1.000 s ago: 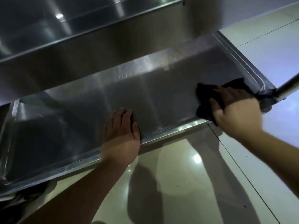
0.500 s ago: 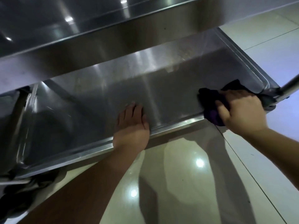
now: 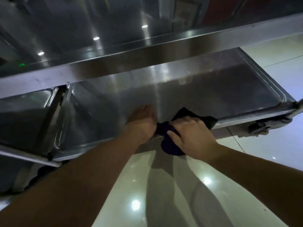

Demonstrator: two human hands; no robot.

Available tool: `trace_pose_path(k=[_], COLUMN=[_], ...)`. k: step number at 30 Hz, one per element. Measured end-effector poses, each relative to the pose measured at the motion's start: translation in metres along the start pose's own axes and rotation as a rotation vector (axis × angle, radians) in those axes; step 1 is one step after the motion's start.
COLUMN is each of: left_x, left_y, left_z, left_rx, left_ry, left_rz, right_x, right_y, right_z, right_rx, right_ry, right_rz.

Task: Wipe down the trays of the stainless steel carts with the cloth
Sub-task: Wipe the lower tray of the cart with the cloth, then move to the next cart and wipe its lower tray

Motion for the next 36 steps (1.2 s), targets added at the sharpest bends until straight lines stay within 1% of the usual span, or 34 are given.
trace_pose_path(k=[3,7,10,11,12,13,15,16,18,23,27,29,31,33,36], left_x=[0.018,0.031,0.039,0.042,0.047,0.055,0.072,0.083,0.108,0.173,0.237,0.269,0.298,0.321,0.347], left_y=[-0.019,-0.039,-0.051,-0.053,-0.052,-0.05,-0.046,-0.044,-0.039,-0.035,-0.059,-0.082,-0.113,-0.149,-0.21], left_z=[-0.038,-0.085,-0.104,-0.108,-0.111,-0.113,-0.114,-0.113,-0.104,-0.079,-0.047,-0.031,-0.013,0.007,0.039], left_rx=[-0.002,-0.004,-0.057,-0.082,-0.108,-0.135,-0.169,-0.176,-0.191,-0.235,-0.243,-0.248,-0.24,-0.252,-0.27], left_ry=[-0.041,-0.106,-0.096,-0.086,-0.077,-0.069,-0.044,-0.023,0.036,0.025,0.005,-0.021,-0.05,-0.056,-0.069], left_rz=[0.047,0.042,0.081,0.084,0.075,0.062,0.038,0.029,-0.004,-0.204,-0.338,-0.405,-0.458,-0.493,-0.519], right_x=[-0.015,-0.038,-0.045,-0.042,-0.037,-0.03,-0.011,0.001,0.026,0.088,0.135,0.157,0.177,0.19,0.196], right_y=[0.005,0.015,0.004,0.0,-0.003,-0.004,-0.005,-0.006,-0.012,-0.046,-0.088,-0.117,-0.154,-0.2,-0.278], right_z=[-0.041,-0.085,-0.106,-0.112,-0.115,-0.115,-0.106,-0.1,-0.09,-0.08,-0.08,-0.082,-0.086,-0.091,-0.096], right_rx=[-0.029,-0.058,0.011,0.057,0.086,0.084,0.035,0.002,-0.006,-0.072,-0.093,-0.087,-0.057,0.015,0.015], right_ry=[-0.076,-0.183,-0.29,-0.332,-0.365,-0.366,-0.286,-0.227,-0.129,0.037,0.134,0.198,0.247,0.246,0.346], right_rz=[-0.04,-0.092,-0.02,-0.042,-0.114,-0.228,-0.464,-0.553,-0.654,-0.765,-0.841,-0.908,-0.935,-0.919,-0.85])
Point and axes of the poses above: each hand's wrist, its own x-axis away from the middle knuckle, its own y-axis out of the palm, z = x × y, the point moved 6 cm from there along -x, towards the middle knuckle, and after that the axes turned 6 degrees about -y, right-handed, at the moved point
